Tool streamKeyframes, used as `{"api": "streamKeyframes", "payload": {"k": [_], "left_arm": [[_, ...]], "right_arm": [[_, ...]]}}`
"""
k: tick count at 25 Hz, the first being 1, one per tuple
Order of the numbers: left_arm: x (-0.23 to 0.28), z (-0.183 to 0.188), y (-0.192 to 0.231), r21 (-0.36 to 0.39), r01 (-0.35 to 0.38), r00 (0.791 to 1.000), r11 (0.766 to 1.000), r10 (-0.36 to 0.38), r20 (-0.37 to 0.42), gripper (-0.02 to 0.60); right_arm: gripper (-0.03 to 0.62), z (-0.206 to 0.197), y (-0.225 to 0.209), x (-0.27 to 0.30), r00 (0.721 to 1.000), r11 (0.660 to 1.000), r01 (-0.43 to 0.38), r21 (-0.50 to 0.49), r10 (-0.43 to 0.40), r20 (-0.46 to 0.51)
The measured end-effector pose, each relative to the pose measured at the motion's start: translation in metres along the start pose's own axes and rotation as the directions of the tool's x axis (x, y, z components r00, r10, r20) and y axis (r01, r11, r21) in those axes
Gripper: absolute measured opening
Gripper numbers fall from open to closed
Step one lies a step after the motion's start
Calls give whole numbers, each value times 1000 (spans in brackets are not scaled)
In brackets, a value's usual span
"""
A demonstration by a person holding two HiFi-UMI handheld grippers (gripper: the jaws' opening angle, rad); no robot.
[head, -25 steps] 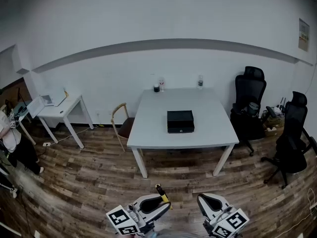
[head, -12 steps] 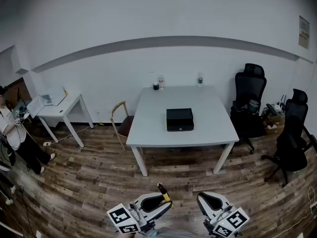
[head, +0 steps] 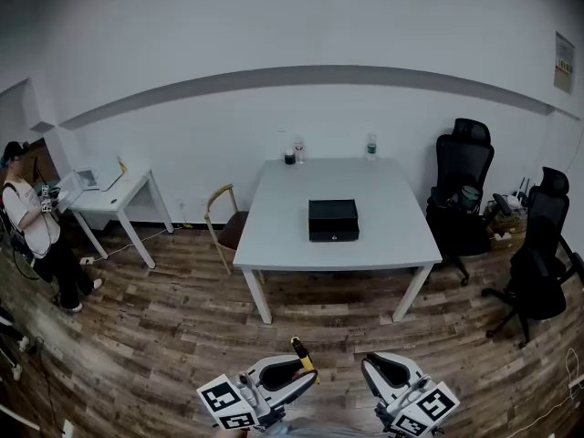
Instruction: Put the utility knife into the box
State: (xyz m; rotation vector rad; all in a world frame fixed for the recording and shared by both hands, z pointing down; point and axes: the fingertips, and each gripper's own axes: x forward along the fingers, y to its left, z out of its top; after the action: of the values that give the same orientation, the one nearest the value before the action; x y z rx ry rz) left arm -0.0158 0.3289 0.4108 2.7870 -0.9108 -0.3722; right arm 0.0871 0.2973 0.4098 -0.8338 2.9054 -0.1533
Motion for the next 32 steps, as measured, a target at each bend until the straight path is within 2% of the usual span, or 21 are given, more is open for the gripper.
{"api": "streamKeyframes", "payload": {"k": [22, 32], "left_arm": [[24, -9, -6, -2, 7, 1000, 1000, -7, -19, 123], [34, -7, 22, -8, 8, 1000, 1000, -8, -7, 123]], "right_arm": [[32, -6, -22, -17, 999, 1000, 19, 25, -18, -31], [32, -11, -43, -10, 998, 998, 60, 35, -58, -34]]}}
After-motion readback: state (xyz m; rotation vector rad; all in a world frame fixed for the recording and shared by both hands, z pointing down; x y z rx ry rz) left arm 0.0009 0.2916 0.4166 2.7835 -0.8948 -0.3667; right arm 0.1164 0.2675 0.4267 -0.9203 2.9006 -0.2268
